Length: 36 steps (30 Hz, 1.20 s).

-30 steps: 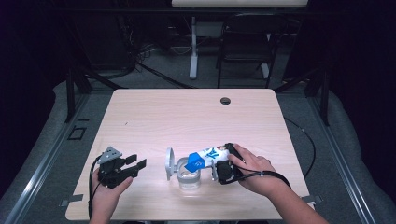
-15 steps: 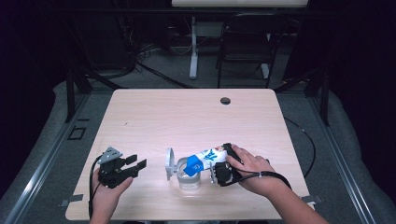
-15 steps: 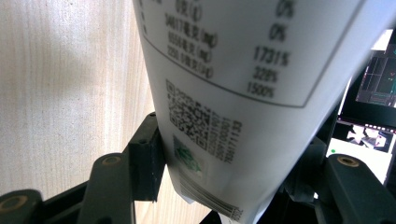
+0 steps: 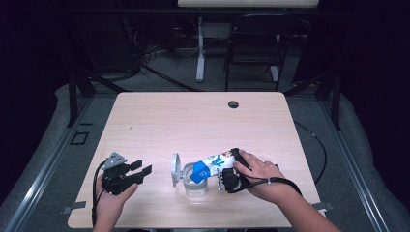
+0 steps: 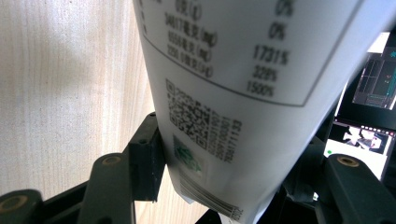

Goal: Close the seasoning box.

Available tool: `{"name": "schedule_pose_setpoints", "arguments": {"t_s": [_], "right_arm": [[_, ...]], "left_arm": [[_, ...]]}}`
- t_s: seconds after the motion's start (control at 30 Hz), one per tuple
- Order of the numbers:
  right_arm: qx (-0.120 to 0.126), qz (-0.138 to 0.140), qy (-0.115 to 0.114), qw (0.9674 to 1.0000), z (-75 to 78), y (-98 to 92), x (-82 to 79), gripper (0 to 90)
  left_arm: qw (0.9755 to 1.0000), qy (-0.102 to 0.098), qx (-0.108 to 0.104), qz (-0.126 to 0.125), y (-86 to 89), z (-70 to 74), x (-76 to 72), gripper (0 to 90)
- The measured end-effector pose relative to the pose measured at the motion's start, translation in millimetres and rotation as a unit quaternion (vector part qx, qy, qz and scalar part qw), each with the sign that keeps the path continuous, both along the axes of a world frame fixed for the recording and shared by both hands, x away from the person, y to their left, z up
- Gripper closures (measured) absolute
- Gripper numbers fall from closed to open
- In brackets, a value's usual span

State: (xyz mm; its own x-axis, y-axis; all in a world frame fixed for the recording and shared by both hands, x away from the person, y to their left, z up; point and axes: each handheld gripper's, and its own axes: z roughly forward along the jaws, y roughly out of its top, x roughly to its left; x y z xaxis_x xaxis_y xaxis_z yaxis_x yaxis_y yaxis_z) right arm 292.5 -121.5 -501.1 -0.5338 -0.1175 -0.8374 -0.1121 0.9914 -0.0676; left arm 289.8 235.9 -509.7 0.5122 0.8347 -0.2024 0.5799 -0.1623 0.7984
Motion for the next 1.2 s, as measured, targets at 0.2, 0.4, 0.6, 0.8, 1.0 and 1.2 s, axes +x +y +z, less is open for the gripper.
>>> {"name": "schedule_pose_setpoints", "arguments": {"t_s": [0.2, 0.4, 0.6, 0.8, 1.0, 1.2], "right_arm": [[-0.007, 0.002, -0.006, 1.0, 2.6, 0.4, 0.3, 41.9], [-0.012, 0.003, -0.01, 0.9999, 3.3, 0.2, 0.9, 41.9], [-0.01, 0.006, -0.009, 0.9999, 1.3, 0.4, 1.1, 41.9], [-0.011, 0.008, -0.012, 0.9998, 1.9, 0.9, 0.9, 42.0], [-0.028, 0.006, -0.018, 0.9994, 4.2, 2.2, 0.2, 42.0], [-0.025, 0.015, -0.019, 0.9994, 4.0, 2.7, 1.6, 42.0]], "left_arm": [[1.0, 0.004, 0.0, -0.001, -0.7, -1.3, 0.4, 51.2], [1.0, 0.001, -0.001, 0.001, -1.1, -2.4, 0.8, 51.2], [1.0, 0.001, -0.002, 0.001, -0.8, -2.4, 0.8, 51.2], [1.0, 0.003, -0.001, 0.001, -0.5, -2.7, 0.9, 51.2], [1.0, 0.001, -0.002, 0.002, -1.0, -2.9, 0.9, 51.2], [1.0, 0.005, 0.0, 0.001, 0.2, -1.9, 0.6, 51.2]]}}
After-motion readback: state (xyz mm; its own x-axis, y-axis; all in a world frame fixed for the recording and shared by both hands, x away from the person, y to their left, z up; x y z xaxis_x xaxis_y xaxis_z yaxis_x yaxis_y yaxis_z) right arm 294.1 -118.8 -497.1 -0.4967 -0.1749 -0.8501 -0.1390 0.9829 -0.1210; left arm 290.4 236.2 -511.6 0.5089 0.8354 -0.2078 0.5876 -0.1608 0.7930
